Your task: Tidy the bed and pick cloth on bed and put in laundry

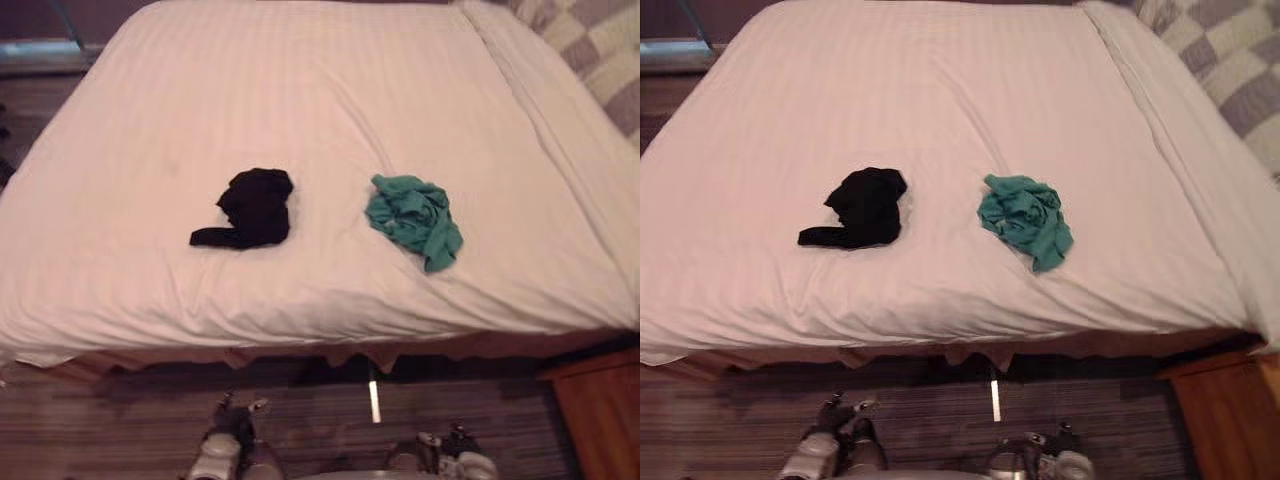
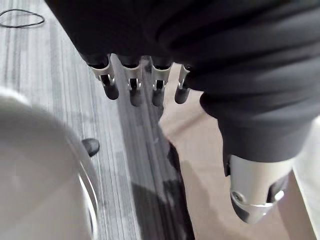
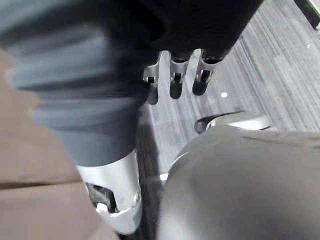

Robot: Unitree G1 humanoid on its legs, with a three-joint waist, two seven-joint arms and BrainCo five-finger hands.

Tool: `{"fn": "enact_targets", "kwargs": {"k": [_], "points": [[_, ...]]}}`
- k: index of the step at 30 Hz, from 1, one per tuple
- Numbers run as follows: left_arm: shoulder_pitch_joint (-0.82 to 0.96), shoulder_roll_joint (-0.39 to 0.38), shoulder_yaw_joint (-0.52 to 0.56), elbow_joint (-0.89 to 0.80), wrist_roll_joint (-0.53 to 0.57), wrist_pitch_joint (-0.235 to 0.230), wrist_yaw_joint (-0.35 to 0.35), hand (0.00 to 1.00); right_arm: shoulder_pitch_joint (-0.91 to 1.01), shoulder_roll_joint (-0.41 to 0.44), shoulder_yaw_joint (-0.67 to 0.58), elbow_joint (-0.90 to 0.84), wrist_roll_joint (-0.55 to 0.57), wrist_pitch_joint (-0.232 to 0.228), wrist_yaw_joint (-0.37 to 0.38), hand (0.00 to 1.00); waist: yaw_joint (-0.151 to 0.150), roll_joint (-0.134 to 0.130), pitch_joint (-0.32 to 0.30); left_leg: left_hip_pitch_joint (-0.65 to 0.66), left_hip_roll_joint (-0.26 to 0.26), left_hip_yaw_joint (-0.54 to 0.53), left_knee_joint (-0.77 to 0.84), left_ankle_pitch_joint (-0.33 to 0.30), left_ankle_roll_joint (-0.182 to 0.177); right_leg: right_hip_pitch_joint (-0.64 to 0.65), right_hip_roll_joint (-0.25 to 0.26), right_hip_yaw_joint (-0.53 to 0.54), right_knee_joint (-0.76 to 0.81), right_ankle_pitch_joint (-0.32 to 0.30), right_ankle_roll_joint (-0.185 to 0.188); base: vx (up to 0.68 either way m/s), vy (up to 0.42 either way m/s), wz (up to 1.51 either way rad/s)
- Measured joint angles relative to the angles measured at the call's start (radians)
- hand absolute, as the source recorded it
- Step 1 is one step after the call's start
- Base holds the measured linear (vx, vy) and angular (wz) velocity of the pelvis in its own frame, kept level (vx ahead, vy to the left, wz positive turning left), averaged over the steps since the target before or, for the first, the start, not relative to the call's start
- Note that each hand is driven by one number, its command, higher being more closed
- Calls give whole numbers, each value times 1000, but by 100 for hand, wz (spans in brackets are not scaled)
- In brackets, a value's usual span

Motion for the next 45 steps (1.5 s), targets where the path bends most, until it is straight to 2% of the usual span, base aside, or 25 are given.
{"fn": "enact_targets", "kwargs": {"k": [1,2,3,4,5,6,7,8,9,11,15,18,20,21,23,24,27,30,34,36,37,39,40,42,45], "points": [[4,0,-4,-3,0,-1,0,0,-15,-2,17,2,-2,-1,1,0,12,-1,-1,24,4,35,-12,1,9,-34,-6,-61,36,11,-42,63,334,-154],[7,-2,-12,-5,0,0,-2,0,-44,2,71,2,-14,0,2,0,13,-2,-1,58,-2,82,-41,3,27,-114,-14,-228,207,-90,-84,58,313,-92],[-6,1,-47,-5,1,-1,-4,0,-50,27,97,-5,-21,-10,13,0,-11,2,1,62,-1,80,-61,10,38,-130,51,-271,292,-181,-27,37,177,-58],[-11,1,-62,-5,1,-3,-7,0,-51,35,103,-16,-29,-16,20,0,-18,3,1,66,-4,80,-72,15,44,-134,99,-254,297,-214,0,33,88,20],[-23,-8,-95,1,3,-3,-22,0,-48,38,145,-42,-42,-21,36,0,-29,5,2,78,-26,77,-90,25,58,-99,223,-230,222,-285,-36,44,58,15],[-25,-25,-101,4,5,-2,-22,0,-50,32,156,-43,-46,-30,41,0,-27,7,3,101,-51,76,-106,30,66,-48,237,-239,154,-298,-64,44,87,8],[-26,-42,-101,5,6,-1,-22,0,-52,29,157,-44,-53,-34,44,0,-26,26,13,114,-51,76,-116,32,68,-34,245,-241,139,-285,-67,7,116,8],[-18,-75,-118,9,12,0,-23,0,-51,19,160,-51,-59,-39,42,0,-32,62,14,131,-58,71,-141,45,78,7,253,-252,83,-261,-62,-4,113,10],[-9,-99,-120,11,22,-1,-22,0,-53,2,163,-43,-59,-38,43,0,-29,85,7,145,-58,73,-162,54,78,29,265,-252,42,-239,-59,-8,95,12],[4,-112,-118,8,40,-2,-22,0,-54,-9,160,-26,-58,-37,44,0,-22,102,-6,146,-63,75,-185,64,88,38,276,-247,-1,-213,-51,-3,55,-3],[5,-107,-71,8,39,-1,-20,0,-54,-11,94,16,-53,-34,40,0,-1,95,-13,146,-75,81,-203,65,89,36,277,-230,-35,-188,-42,-30,58,-6],[26,-98,29,10,36,2,-15,0,-52,0,-49,65,-5,-28,32,0,1,81,-23,148,-91,76,-231,80,102,39,273,-226,-56,-176,-40,-29,61,8],[34,-102,159,17,16,18,-4,0,-51,3,-148,76,35,-10,9,0,1,82,-24,163,-100,77,-253,91,106,52,269,-228,-72,-165,-37,-2,41,3],[47,-101,263,26,-7,27,9,0,-39,1,-215,77,57,4,-8,0,2,85,-25,185,-104,77,-264,93,106,75,267,-232,-77,-164,-36,5,39,2],[74,-95,389,35,-35,40,28,0,-8,-3,-278,57,70,14,-29,0,6,93,-33,207,-107,86,-278,93,105,100,266,-233,-85,-165,-35,-18,37,0],[95,-91,491,35,-53,50,40,0,30,-5,-306,-3,83,20,-46,0,9,102,-40,212,-108,92,-279,92,104,106,264,-234,-89,-166,-33,0,0,0],[125,-67,671,33,-81,75,73,0,87,-20,-358,-173,99,29,-92,0,15,124,-53,210,-106,108,-287,81,103,105,262,-234,-99,-170,-28,-9,4,-2],[140,-19,745,-11,-82,92,105,0,117,-47,-367,-398,97,32,-136,0,30,135,-74,211,-102,125,-287,74,101,106,260,-233,-111,-166,-24,2,15,-6],[134,59,694,-156,-75,90,160,0,106,-90,-367,-591,19,2,-185,0,48,123,-103,204,-103,122,-287,80,100,109,262,-236,-121,-150,-21,30,2,5],[112,143,570,-286,-15,79,186,0,92,-142,-365,-630,-96,0,-202,0,53,104,-128,183,-109,90,-286,89,93,107,263,-255,-123,-147,-21,61,-15,28],[106,161,542,-314,9,75,192,0,85,-157,-364,-630,-130,1,-201,0,53,100,-132,179,-111,80,-283,90,92,107,262,-255,-123,-146,-21,69,0,31],[62,224,436,-428,89,48,209,0,41,-245,-346,-630,-263,1,-200,0,52,94,-135,175,-120,69,-280,91,91,107,258,-237,-125,-146,-20,58,38,13],[52,236,416,-445,97,42,213,0,30,-267,-336,-630,-279,1,-200,0,52,95,-135,175,-122,69,-280,91,91,107,257,-229,-126,-145,-19,22,40,0],[1,287,322,-521,160,15,219,0,-6,-374,-266,-630,-383,0,-196,0,50,98,-133,174,-123,69,-280,91,91,105,259,-220,-138,-138,-16,2,20,-8],[-35,314,238,-605,203,4,219,0,-49,-465,-199,-630,-455,-9,-188,0,40,105,-129,173,-123,71,-280,91,91,98,261,-210,-137,-136,-17,-2,3,-9]]}}
